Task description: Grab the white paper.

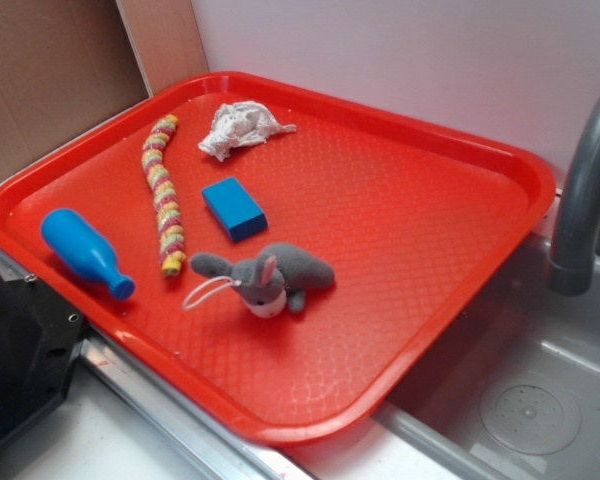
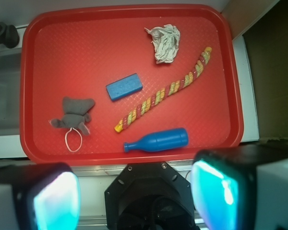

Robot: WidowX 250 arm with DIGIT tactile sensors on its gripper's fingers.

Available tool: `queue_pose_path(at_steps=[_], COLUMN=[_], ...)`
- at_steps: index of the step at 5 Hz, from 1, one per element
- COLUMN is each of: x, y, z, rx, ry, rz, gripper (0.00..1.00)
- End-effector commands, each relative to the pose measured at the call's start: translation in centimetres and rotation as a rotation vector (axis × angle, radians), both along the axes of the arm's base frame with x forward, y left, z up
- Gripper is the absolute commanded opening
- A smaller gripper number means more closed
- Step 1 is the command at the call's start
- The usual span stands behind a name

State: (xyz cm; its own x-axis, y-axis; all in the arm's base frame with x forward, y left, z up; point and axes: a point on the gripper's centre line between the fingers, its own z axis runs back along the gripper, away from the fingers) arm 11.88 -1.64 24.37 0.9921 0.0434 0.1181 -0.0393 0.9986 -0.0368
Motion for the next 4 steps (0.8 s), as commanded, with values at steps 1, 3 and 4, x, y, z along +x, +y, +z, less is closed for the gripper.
queue_pose_path(at_steps=[1,3,4], x=[0.0,9.7,13.6], y=[0.0,6.5,7.6], z=[0.0,-9.0,-11.9], rx=[0.000,0.080,0.067], ry=[0.000,-0.035,-0.081], rz=[0.000,0.099,0.046], gripper=[1.00,1.00,1.00])
